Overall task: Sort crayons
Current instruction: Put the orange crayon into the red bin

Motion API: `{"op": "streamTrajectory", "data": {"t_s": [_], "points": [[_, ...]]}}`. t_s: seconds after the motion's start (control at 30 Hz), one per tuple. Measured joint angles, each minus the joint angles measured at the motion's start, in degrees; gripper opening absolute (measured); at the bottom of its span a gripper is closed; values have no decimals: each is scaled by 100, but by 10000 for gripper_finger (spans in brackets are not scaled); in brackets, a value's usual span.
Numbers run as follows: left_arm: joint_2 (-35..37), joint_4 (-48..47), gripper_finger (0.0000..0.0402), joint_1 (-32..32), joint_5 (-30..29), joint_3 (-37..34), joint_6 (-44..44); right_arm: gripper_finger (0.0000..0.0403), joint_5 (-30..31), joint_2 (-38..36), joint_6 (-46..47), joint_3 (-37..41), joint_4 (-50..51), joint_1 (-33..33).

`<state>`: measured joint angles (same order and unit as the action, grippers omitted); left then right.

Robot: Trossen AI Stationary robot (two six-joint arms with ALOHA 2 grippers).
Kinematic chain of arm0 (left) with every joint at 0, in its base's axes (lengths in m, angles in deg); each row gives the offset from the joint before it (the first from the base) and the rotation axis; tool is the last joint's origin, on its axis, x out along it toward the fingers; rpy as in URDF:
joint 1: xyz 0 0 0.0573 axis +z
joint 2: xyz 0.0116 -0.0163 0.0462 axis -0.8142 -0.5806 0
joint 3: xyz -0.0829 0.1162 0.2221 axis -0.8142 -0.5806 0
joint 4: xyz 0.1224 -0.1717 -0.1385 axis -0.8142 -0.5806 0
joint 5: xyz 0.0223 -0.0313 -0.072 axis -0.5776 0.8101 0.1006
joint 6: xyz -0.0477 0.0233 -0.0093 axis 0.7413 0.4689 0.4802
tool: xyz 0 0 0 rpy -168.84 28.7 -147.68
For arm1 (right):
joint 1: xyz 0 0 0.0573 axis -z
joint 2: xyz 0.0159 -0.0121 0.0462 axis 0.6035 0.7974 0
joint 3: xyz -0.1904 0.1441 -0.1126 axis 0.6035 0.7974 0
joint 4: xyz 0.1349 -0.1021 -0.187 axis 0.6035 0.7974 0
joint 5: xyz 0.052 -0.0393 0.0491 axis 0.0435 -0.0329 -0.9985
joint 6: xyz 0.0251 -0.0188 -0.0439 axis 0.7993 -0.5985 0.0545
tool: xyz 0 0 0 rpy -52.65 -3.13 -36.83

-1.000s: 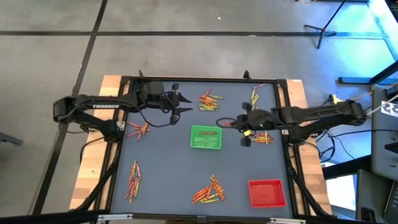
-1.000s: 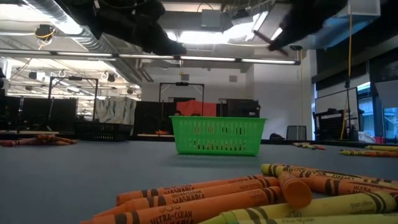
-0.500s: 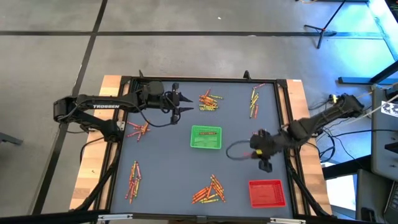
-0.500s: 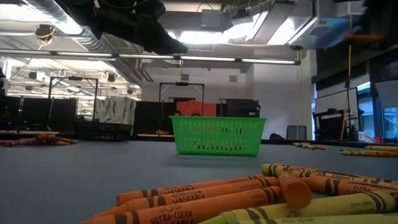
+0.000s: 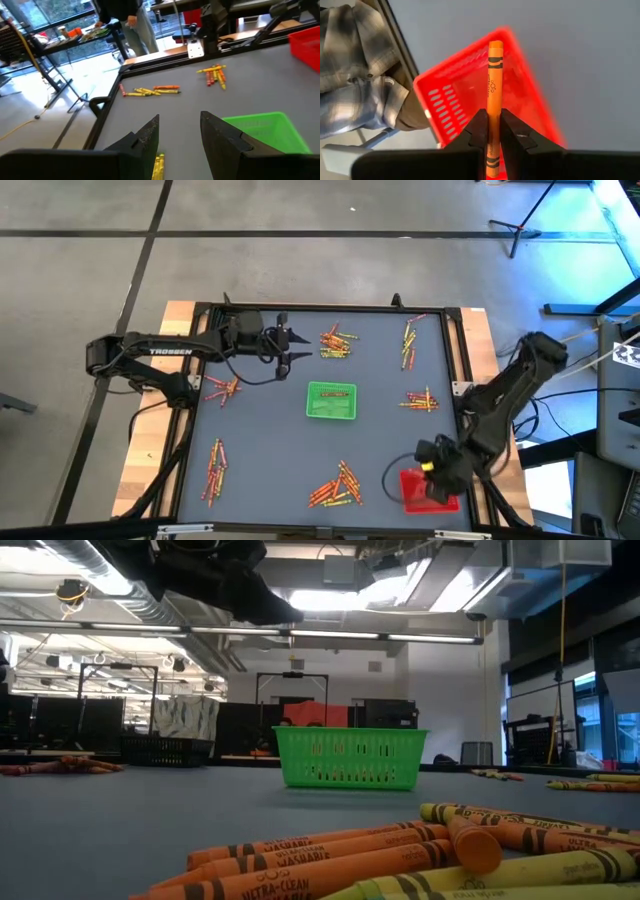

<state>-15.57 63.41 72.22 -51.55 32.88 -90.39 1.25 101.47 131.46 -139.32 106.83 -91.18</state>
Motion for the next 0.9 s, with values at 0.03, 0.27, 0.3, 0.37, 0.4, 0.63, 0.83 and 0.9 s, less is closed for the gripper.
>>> {"op": "streamTrajectory", "data": {"t_s": [0.03,0.27,0.3,0.37,0.4,0.63,0.83,0.9], "points": [[0,0,128,-44,0,0,14,30,4,109,158,0,-98,-86],[0,-1,128,-374,-58,0,154,31,151,793,962,0,-342,-499],[0,-1,128,-419,-113,0,154,31,145,858,1084,3,-289,-499],[0,-2,128,-501,-235,0,154,36,62,925,1225,4,-265,-498],[0,-5,128,-533,-295,0,152,42,21,927,1241,4,-276,-489],[-2,-109,128,-619,-453,0,152,120,-94,637,1115,-14,-299,-211],[-2,-111,128,-618,-466,0,152,163,-271,165,479,-20,-267,185],[-2,-111,128,-618,-464,0,153,165,26,-49,83,-20,-143,416]]}}
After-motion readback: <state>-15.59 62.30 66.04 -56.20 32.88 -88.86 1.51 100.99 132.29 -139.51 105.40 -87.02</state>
